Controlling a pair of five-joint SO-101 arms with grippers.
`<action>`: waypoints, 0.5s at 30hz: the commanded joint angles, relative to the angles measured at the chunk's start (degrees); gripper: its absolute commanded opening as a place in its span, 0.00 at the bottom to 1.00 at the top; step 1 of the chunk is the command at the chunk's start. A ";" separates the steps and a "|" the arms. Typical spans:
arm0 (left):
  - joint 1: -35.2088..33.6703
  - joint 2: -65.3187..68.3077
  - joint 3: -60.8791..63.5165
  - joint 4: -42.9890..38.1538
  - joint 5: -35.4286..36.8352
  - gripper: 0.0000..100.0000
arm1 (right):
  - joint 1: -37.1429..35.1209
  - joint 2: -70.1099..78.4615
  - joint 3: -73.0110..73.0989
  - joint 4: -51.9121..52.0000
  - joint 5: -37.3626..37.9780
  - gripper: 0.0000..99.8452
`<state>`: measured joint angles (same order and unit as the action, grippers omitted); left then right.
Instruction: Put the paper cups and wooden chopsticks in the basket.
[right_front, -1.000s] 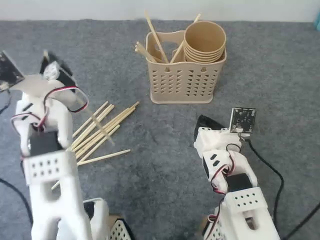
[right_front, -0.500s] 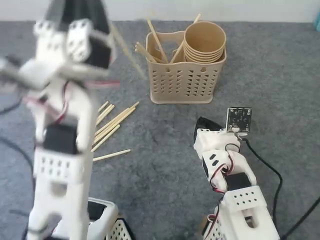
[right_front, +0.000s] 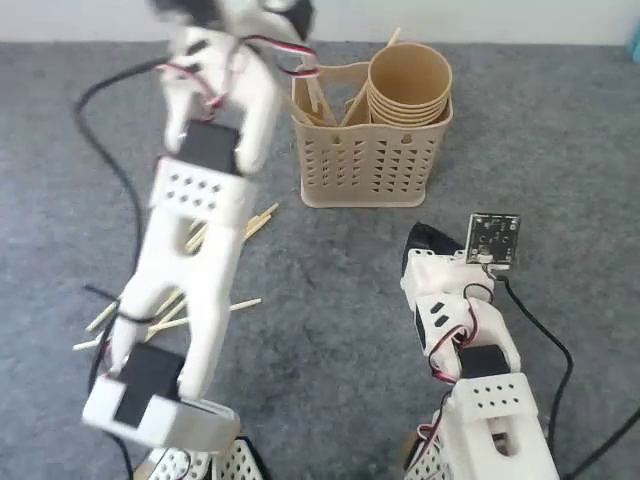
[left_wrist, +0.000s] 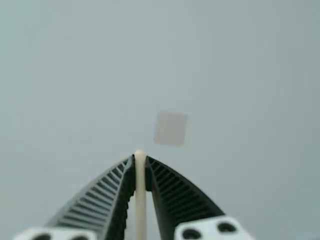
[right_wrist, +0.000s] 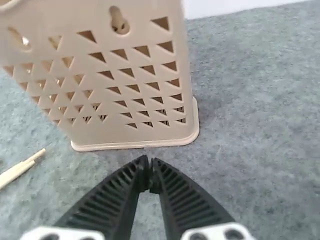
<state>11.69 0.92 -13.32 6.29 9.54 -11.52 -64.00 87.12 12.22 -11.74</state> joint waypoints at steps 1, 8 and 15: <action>0.70 2.37 -3.12 -5.45 -0.88 0.01 | 0.84 0.31 -0.26 -1.19 1.76 0.01; 0.97 5.45 -2.95 -7.56 -1.05 0.01 | 0.66 0.31 -0.26 -1.27 1.76 0.01; 0.97 4.84 -2.59 -4.84 -0.70 0.11 | 0.75 0.04 -0.26 -1.27 1.85 0.01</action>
<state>12.04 7.25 -13.41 0.57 9.19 -11.52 -64.00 87.12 12.22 -11.03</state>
